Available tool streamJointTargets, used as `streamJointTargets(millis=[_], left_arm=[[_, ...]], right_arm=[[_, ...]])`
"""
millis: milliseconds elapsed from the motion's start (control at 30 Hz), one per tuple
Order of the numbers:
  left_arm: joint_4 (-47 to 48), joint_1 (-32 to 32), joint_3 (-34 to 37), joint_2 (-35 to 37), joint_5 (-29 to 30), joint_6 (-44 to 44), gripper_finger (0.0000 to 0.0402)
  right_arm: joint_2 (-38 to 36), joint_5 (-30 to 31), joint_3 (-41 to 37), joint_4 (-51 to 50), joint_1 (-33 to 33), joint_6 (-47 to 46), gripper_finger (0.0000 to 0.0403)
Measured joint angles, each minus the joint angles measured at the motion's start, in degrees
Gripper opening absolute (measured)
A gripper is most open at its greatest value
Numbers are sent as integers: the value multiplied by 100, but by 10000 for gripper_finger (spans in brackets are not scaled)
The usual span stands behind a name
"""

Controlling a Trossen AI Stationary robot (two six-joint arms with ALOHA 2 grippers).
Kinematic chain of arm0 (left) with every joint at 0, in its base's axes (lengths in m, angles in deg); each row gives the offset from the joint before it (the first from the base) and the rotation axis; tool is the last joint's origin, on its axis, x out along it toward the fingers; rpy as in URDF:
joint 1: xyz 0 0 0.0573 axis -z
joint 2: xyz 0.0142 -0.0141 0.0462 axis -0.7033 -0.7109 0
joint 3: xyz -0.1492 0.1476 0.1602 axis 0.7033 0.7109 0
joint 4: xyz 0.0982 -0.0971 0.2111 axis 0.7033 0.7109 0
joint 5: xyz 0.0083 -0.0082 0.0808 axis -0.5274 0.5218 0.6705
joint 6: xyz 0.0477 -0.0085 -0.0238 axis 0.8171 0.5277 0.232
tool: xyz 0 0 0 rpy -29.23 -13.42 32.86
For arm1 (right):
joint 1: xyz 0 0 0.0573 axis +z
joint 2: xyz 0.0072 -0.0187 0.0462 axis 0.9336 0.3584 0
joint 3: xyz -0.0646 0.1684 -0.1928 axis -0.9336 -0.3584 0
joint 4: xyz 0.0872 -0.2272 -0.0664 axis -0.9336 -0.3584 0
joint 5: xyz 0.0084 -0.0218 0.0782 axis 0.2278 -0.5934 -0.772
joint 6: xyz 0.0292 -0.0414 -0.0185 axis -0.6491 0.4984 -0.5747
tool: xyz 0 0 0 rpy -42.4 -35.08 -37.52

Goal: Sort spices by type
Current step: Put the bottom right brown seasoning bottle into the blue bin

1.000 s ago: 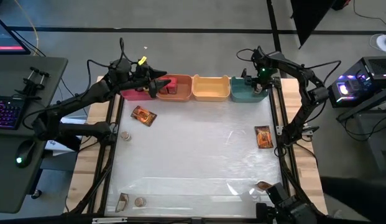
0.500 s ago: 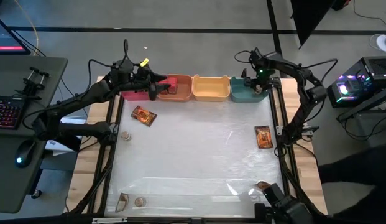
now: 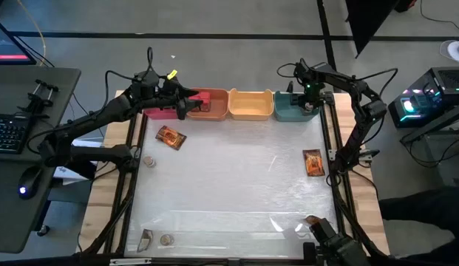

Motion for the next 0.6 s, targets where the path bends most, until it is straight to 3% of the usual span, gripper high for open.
streamJointTargets(millis=[600], left_arm=[[36,0,0,0,0,4,269]], right_arm=[[0,-31,0,81,-2,218,189]])
